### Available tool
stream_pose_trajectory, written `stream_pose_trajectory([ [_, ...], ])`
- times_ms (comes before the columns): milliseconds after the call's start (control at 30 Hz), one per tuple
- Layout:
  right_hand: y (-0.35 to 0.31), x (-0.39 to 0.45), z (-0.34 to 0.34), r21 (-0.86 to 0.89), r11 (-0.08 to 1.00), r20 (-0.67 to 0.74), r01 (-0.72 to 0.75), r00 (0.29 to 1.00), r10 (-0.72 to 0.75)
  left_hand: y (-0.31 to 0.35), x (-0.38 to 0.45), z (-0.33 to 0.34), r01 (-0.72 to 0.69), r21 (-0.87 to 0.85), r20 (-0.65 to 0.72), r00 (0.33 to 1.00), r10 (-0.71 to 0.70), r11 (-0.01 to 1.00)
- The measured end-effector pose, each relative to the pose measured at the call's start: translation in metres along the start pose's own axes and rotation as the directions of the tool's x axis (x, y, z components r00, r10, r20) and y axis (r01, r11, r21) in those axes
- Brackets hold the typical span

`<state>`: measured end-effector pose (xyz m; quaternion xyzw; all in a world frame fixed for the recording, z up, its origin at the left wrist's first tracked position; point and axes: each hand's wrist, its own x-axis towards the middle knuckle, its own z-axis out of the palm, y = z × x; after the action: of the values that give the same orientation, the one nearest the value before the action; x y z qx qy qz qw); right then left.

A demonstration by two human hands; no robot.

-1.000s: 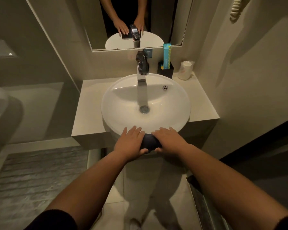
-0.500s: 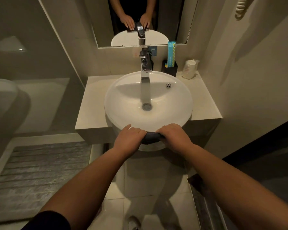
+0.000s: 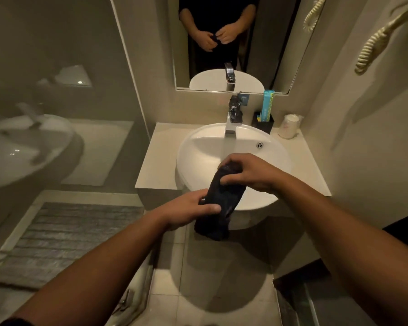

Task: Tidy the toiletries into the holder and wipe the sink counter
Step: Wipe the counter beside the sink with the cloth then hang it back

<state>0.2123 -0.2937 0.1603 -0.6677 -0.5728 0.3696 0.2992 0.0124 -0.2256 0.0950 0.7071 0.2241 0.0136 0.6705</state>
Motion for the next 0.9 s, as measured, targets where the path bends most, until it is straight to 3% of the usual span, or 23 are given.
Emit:
stream_pose_trajectory([
  [167,-0.036,0.041,0.007,0.074,0.997,0.088,0.032,0.995,-0.038,0.006,-0.009,-0.024,-0.058,-0.210,-0.074,0.996,0.043,0.976],
  [400,-0.035,0.109,0.026,0.105,0.993,-0.003,0.060,0.998,-0.060,-0.007,0.002,-0.064,-0.114,-0.398,-0.256,0.967,0.009,0.910],
  [667,0.010,0.226,0.038,0.489,0.867,-0.004,-0.093,0.994,0.109,-0.038,0.061,-0.123,-0.236,-0.630,-0.469,0.875,-0.120,0.740],
  [733,0.033,0.263,0.030,0.575,0.802,-0.057,-0.163,0.969,0.239,-0.045,0.077,-0.144,-0.258,-0.668,-0.531,0.822,-0.205,0.698],
  [800,0.067,0.294,0.021,0.549,0.804,-0.172,-0.228,0.911,0.375,-0.050,0.095,-0.168,-0.296,-0.694,-0.602,0.739,-0.302,0.656],
  [900,0.119,0.324,0.014,0.197,0.924,-0.332,-0.328,0.864,0.378,-0.065,0.120,-0.203,-0.360,-0.677,-0.695,0.600,-0.397,0.642],
])
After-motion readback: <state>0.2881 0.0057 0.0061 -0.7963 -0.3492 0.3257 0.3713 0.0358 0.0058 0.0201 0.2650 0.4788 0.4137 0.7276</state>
